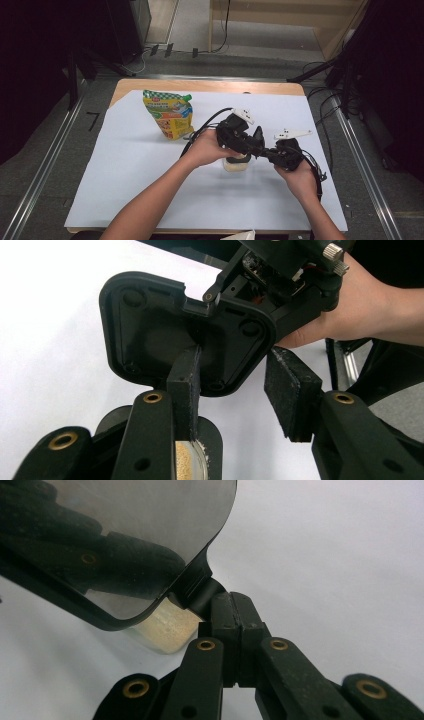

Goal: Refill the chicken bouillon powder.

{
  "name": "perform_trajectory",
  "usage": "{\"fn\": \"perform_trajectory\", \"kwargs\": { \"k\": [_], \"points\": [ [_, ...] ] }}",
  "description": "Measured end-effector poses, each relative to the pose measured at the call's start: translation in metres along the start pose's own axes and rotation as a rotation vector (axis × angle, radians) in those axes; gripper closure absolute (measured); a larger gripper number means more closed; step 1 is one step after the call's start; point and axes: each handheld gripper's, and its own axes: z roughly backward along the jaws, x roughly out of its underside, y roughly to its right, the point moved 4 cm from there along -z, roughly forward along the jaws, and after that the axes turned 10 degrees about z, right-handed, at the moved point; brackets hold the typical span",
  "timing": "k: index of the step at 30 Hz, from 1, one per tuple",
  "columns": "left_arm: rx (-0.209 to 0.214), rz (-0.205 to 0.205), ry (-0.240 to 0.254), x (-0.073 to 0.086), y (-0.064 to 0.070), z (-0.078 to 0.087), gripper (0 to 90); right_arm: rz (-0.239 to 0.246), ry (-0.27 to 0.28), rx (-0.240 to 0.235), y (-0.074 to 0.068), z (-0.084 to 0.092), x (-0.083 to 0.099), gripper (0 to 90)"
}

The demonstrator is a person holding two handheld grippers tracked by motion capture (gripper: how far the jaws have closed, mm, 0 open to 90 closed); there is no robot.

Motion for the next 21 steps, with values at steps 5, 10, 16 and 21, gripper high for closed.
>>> {"fn": "perform_trajectory", "kwargs": {
  "k": [5, 10, 16, 21],
  "points": [
    [-0.012, -0.002, -0.023, 0.003, 0.001, 0.005, 58.2, 0.004, 0.008, -0.004, 0.0, 0.002, 0.0, 90.0],
    [-0.031, 0.019, -0.018, 0.009, -0.002, 0.018, 56.6, -0.015, 0.026, -0.01, -0.003, 0.012, 0.004, 90.0],
    [-0.064, 0.047, -0.001, 0.02, -0.011, 0.036, 56.2, -0.027, 0.04, -0.032, -0.017, 0.023, 0.006, 84.8],
    [-0.077, 0.058, 0.022, 0.029, -0.014, 0.05, 56.8, -0.022, 0.047, -0.064, -0.036, 0.029, 0.005, 80.1]
  ]
}}
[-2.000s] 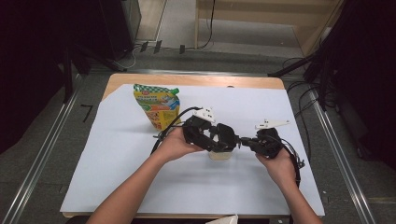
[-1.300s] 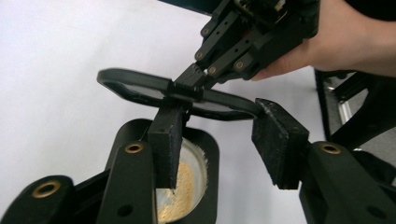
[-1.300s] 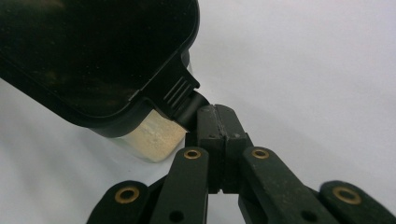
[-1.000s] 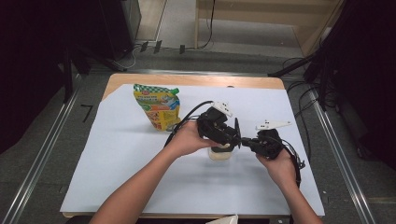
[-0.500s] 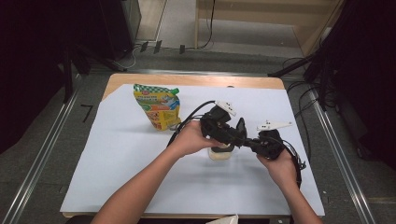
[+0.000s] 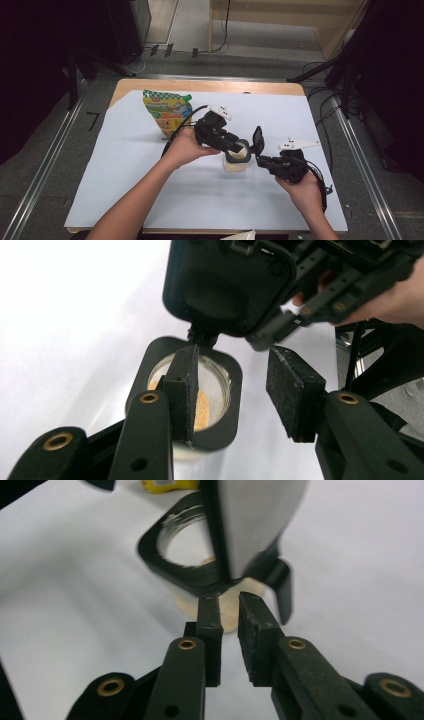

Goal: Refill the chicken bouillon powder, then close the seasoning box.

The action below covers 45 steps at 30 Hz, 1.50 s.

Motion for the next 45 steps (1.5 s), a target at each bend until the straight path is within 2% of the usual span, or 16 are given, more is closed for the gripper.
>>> {"fn": "perform_trajectory", "kwargs": {
  "k": [5, 8, 12, 18, 22, 28, 33, 38, 45],
  "points": [
    [-0.011, 0.014, 0.016, 0.008, -0.006, 0.01, 55.8, 0.006, 0.014, -0.041, -0.019, 0.001, 0.003, 73.3],
    [-0.019, 0.038, 0.019, 0.014, -0.011, 0.015, 53.4, 0.034, 0.027, -0.068, -0.029, -0.002, 0.004, 68.6],
    [-0.018, 0.057, 0.049, 0.021, -0.016, 0.026, 50.9, 0.052, 0.022, -0.1, -0.038, -0.008, 0.0, 61.3],
    [-0.029, 0.094, 0.058, 0.03, -0.024, 0.042, 48.1, 0.091, 0.017, -0.122, -0.052, -0.019, -0.005, 53.4],
    [-0.035, 0.125, 0.069, 0.038, -0.029, 0.051, 46.4, 0.106, 0.01, -0.143, -0.059, -0.026, -0.007, 52.0],
    [-0.056, 0.132, 0.067, 0.049, -0.035, 0.062, 47.3, 0.145, 0.002, -0.157, -0.068, -0.036, -0.009, 50.4],
    [-0.073, 0.138, 0.082, 0.055, -0.04, 0.073, 47.2, 0.157, -0.007, -0.178, -0.071, -0.044, -0.009, 52.0],
    [-0.093, 0.151, 0.086, 0.061, -0.045, 0.083, 47.2, 0.134, -0.021, -0.191, -0.071, -0.049, -0.008, 52.1],
    [-0.123, 0.178, 0.106, 0.069, -0.055, 0.101, 47.1, 0.139, -0.021, -0.208, -0.073, -0.052, -0.006, 51.9]
  ]
}}
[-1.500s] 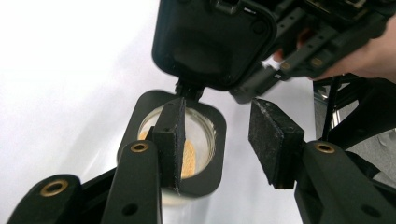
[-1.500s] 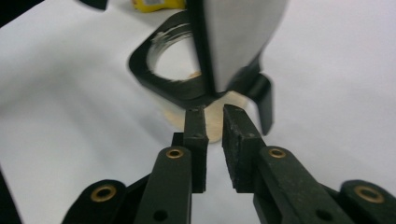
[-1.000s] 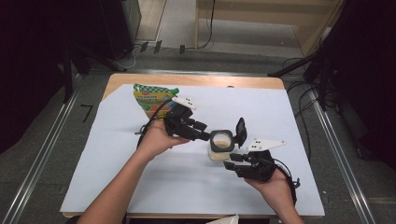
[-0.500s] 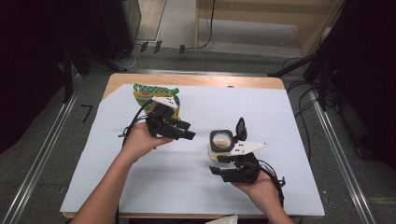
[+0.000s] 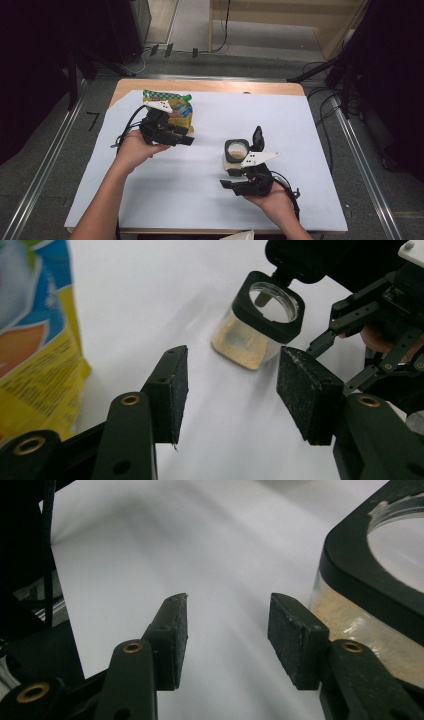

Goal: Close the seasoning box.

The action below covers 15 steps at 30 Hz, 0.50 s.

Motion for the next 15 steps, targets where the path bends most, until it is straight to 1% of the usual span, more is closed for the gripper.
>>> {"fn": "perform_trajectory", "kwargs": {
  "k": [3, 5, 7, 12, 15],
  "points": [
    [-0.013, 0.015, 0.008, 0.002, -0.007, 0.008, 47.2, 0.006, -0.003, -0.01, -0.001, -0.003, 0.0, 51.5],
    [-0.016, 0.033, 0.023, 0.003, -0.011, 0.013, 47.3, 0.018, -0.003, -0.013, -0.001, -0.004, -0.001, 51.4],
    [-0.025, 0.041, 0.025, 0.004, -0.015, 0.017, 47.3, 0.022, -0.009, -0.012, -0.002, -0.005, 0.0, 50.9],
    [-0.051, 0.065, 0.037, 0.008, -0.026, 0.031, 47.6, 0.032, -0.01, -0.011, -0.003, -0.005, -0.001, 49.1],
    [-0.074, 0.08, 0.045, 0.011, -0.034, 0.039, 47.6, 0.039, -0.01, -0.014, -0.003, -0.007, -0.001, 49.0]
  ]
}}
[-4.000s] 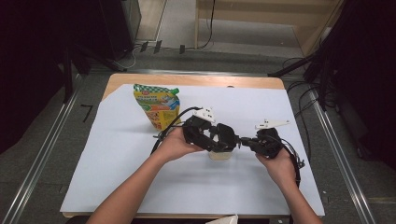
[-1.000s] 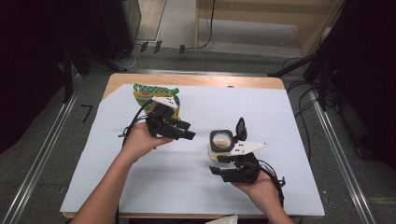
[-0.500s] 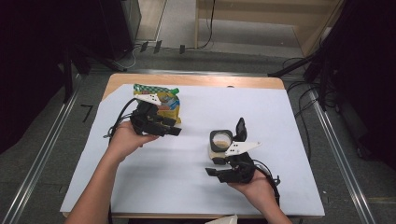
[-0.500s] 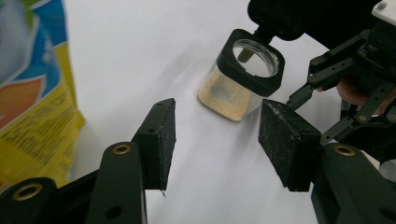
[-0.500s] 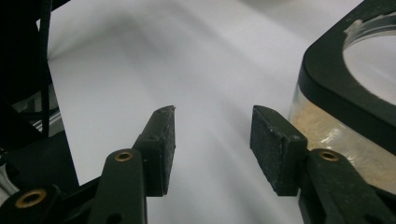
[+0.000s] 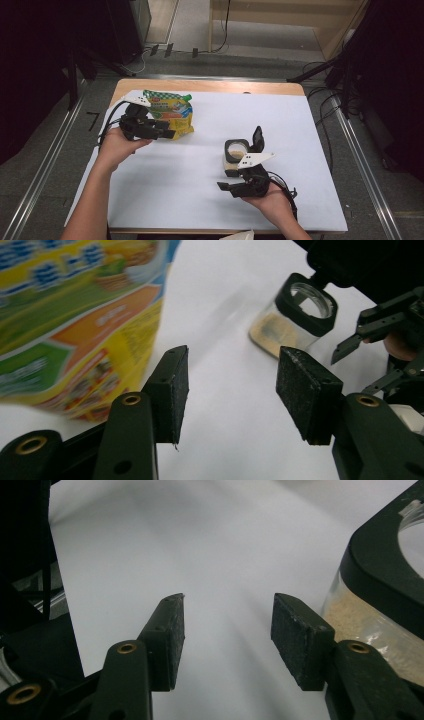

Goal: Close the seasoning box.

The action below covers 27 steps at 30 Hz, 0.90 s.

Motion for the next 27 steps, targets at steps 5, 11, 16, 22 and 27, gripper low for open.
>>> {"fn": "perform_trajectory", "kwargs": {
  "k": [5, 11, 16, 22, 27],
  "points": [
    [-0.028, 0.031, 0.012, 0.002, -0.016, 0.01, 47.5, 0.004, -0.007, -0.014, -0.001, -0.003, -0.001, 49.0],
    [-0.057, 0.054, 0.028, 0.002, -0.032, 0.021, 47.3, 0.016, -0.01, -0.023, -0.004, -0.007, -0.002, 49.0],
    [-0.081, 0.073, 0.046, -0.001, -0.046, 0.028, 46.7, 0.017, -0.011, -0.022, -0.004, -0.007, -0.002, 49.2],
    [-0.108, 0.079, 0.063, -0.003, -0.059, 0.036, 44.6, 0.019, -0.006, -0.019, -0.004, -0.008, -0.003, 49.0],
    [-0.128, 0.087, 0.076, -0.008, -0.07, 0.036, 42.3, 0.022, -0.001, -0.019, -0.006, -0.009, -0.005, 48.8]
  ]
}}
